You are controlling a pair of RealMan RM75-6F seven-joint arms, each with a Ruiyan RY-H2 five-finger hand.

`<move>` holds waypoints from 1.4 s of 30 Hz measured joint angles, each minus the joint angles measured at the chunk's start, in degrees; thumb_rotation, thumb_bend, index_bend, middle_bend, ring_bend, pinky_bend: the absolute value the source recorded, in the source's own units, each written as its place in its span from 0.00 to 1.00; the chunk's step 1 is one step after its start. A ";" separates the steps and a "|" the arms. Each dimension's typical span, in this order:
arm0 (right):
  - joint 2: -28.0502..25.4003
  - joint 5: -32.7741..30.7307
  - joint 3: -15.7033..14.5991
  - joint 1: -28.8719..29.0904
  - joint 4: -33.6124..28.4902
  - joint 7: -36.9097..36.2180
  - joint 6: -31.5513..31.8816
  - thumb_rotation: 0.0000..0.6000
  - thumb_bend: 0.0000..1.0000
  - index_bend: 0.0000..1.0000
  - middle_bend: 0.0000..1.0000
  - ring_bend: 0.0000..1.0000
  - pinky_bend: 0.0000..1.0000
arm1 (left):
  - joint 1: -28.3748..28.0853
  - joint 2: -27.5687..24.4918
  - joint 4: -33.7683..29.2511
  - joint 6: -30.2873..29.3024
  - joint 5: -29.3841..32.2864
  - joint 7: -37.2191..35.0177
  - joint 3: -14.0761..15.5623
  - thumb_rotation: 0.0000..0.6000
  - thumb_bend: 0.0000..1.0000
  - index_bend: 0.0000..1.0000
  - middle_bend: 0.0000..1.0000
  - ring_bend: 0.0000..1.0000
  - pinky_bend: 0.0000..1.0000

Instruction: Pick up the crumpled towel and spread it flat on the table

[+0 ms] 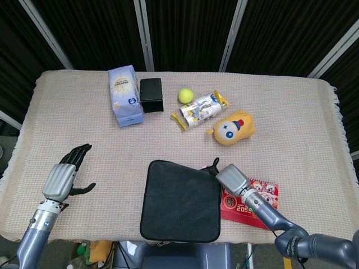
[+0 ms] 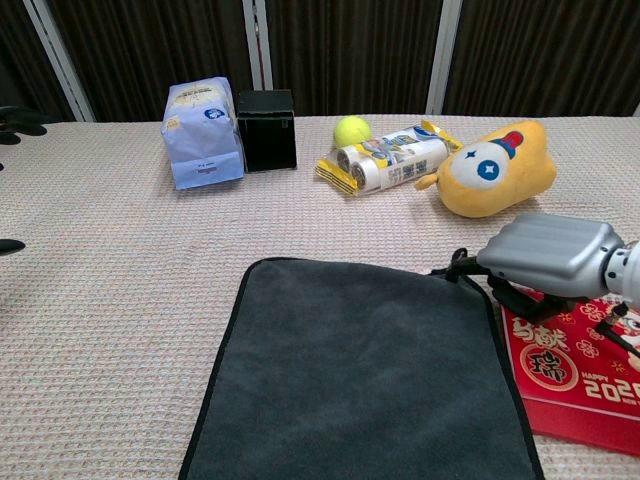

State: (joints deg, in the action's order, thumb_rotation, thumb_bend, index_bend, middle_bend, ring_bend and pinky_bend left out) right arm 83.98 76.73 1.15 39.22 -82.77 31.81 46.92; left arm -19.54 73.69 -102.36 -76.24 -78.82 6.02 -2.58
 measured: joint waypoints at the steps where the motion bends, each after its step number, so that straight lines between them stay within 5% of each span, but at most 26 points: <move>1: 0.10 -0.19 0.03 -0.05 0.14 0.27 0.28 1.00 0.77 0.23 0.71 0.82 0.74 | 0.04 0.04 0.01 0.02 -0.09 0.05 -0.02 1.00 0.16 0.01 0.04 0.05 0.16; 20: 1.77 -3.92 0.63 -0.52 2.60 3.81 3.18 1.00 0.77 0.25 0.71 0.82 0.74 | 0.76 -0.04 -0.16 0.48 -0.83 -0.14 -0.71 1.00 0.16 0.01 0.04 0.05 0.16; 42: 1.97 -3.43 -0.56 -0.62 -2.10 3.37 4.15 1.00 0.77 0.25 0.72 0.82 0.74 | 1.20 0.08 0.24 0.81 -1.80 -0.79 -1.13 1.00 0.16 0.01 0.04 0.05 0.16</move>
State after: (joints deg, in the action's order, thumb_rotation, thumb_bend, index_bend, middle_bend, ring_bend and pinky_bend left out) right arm 85.95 73.30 0.58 38.59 -84.87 35.18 51.07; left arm -18.34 73.77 -102.12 -75.43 -80.62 5.23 -3.72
